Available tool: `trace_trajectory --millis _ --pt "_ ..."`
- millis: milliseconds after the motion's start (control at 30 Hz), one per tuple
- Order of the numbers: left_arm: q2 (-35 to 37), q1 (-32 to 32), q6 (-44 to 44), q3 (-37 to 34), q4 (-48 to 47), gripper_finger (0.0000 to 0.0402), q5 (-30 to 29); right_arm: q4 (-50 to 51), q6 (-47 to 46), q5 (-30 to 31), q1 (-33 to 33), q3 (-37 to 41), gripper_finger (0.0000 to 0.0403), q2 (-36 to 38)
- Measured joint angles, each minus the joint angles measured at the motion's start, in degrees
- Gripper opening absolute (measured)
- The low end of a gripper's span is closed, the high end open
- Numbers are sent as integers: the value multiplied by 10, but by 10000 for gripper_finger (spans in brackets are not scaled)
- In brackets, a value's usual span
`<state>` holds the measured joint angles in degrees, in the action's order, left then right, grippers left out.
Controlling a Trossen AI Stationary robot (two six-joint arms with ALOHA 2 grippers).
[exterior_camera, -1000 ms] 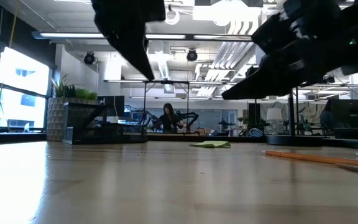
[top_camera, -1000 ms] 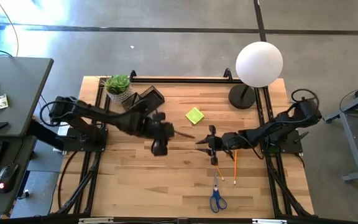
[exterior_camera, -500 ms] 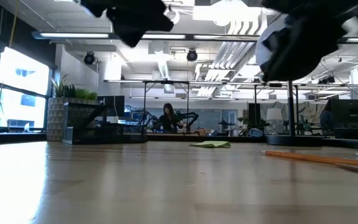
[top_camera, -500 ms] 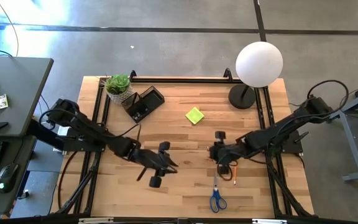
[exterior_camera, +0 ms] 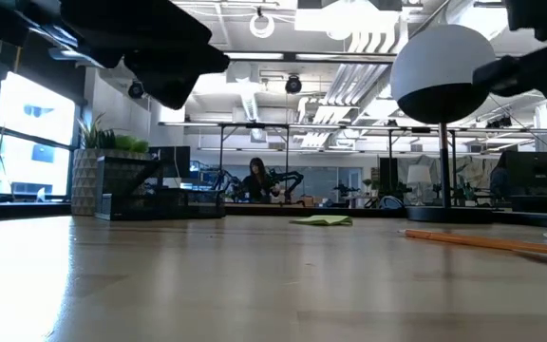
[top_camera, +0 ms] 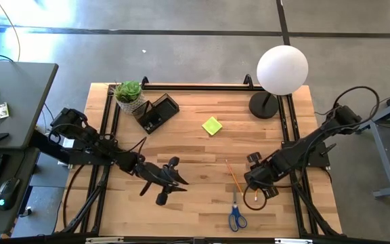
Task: Pick and place office supplies into organizer
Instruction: Put the right yellow pencil into the desk organizer
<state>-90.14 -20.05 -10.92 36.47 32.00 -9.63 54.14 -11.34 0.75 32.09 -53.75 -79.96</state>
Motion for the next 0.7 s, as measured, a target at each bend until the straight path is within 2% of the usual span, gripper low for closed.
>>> trace_trajectory --millis 200,367,700 --pt "0 2 7 0 11 101 0 -65 49 -5 23 38 117 -10" --pt "0 2 15 0 10 101 0 -56 74 7 47 42 117 -44" --pt "-7 2 16 1 8 101 0 -60 120 17 51 42 117 -101"
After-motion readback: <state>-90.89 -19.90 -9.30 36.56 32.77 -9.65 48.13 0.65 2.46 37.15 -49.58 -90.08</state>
